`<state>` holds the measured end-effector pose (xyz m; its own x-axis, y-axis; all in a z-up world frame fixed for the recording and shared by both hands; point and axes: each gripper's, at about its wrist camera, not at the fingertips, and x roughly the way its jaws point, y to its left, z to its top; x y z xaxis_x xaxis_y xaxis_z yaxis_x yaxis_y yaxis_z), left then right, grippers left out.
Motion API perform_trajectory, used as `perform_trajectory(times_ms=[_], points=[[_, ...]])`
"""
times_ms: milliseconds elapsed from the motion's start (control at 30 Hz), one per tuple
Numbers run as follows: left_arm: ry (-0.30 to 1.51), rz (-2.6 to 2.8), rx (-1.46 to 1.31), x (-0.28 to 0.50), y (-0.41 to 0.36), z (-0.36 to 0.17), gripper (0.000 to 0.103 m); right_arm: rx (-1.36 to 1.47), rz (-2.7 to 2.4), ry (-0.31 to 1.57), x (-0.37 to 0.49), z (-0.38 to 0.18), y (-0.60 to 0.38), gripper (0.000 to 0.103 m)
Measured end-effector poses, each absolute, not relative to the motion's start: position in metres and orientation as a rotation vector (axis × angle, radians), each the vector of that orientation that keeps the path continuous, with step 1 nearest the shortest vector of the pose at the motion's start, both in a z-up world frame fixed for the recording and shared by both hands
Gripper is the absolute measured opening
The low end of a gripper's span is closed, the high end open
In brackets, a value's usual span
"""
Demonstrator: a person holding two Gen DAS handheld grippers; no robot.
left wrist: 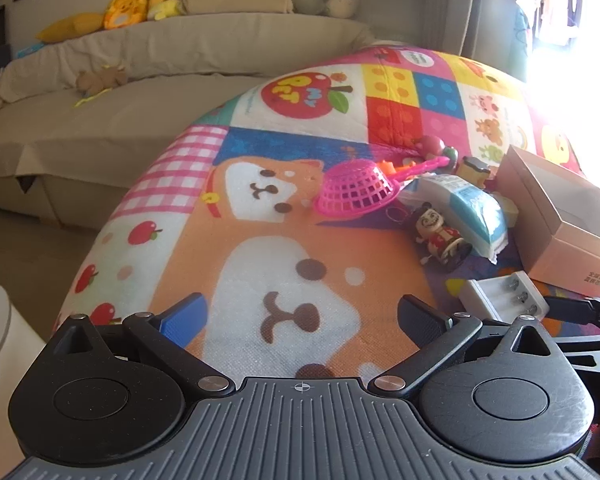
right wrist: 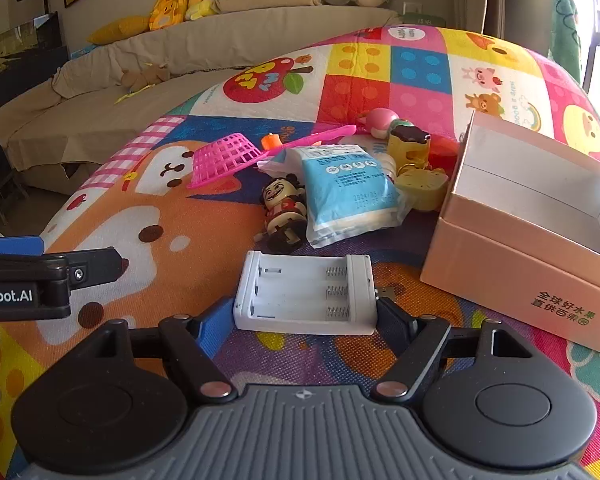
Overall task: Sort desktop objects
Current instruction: 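Move the right tool toward the white battery charger, then grasp the white battery charger with the right tool while the left tool grasps the wipe pack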
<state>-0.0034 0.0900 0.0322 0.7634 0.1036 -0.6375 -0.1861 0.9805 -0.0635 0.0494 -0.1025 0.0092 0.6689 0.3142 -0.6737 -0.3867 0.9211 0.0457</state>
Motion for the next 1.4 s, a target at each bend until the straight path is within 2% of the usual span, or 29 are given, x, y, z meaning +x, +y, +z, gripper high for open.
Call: perform_trajectory(times_ms=[267, 400, 467, 533, 700, 900, 1067, 1267, 1300, 1400], points=[[0.662, -0.050, -0.087, 0.027, 0.047, 0.037, 0.103, -0.101, 0.184, 0.694, 0.008, 0.007, -0.193, 0.077], [0.697, -0.129, -0.152, 0.068, 0.022, 0.040, 0.103, 0.046, 0.127, 0.688, 0.001, 0.005, -0.234, 0.077], [0.702, -0.126, -0.168, 0.092, 0.011, 0.041, 0.103, 0.098, 0.099, 0.664, 0.001, 0.006, -0.242, 0.085], [0.716, -0.105, -0.169, 0.117, 0.003, 0.039, 0.103, 0.110, 0.098, 0.660, 0.001, 0.004, -0.243, 0.087], [0.738, -0.020, 0.005, 0.150, -0.004, 0.031, 0.103, 0.138, 0.107, 0.656, 0.002, 0.004, -0.245, 0.091], [0.676, 0.073, 0.236, 0.133, 0.019, 0.034, 0.103, 0.182, 0.112, 0.677, 0.007, 0.001, -0.250, 0.094], [0.699, -0.080, 0.019, 0.125, 0.035, 0.050, 0.103, 0.180, 0.116, 0.680, 0.009, 0.001, -0.248, 0.095], [0.785, 0.132, -0.014, 0.171, 0.024, 0.031, 0.103, 0.174, 0.103, 0.671, 0.007, 0.001, -0.248, 0.096], [0.794, 0.141, -0.035, 0.176, 0.028, 0.027, 0.097, 0.174, 0.102, 0.667, 0.006, 0.001, -0.248, 0.096], [0.828, 0.149, -0.035, 0.179, 0.032, 0.020, 0.061, 0.167, 0.104, 0.668, 0.006, 0.001, -0.247, 0.096]])
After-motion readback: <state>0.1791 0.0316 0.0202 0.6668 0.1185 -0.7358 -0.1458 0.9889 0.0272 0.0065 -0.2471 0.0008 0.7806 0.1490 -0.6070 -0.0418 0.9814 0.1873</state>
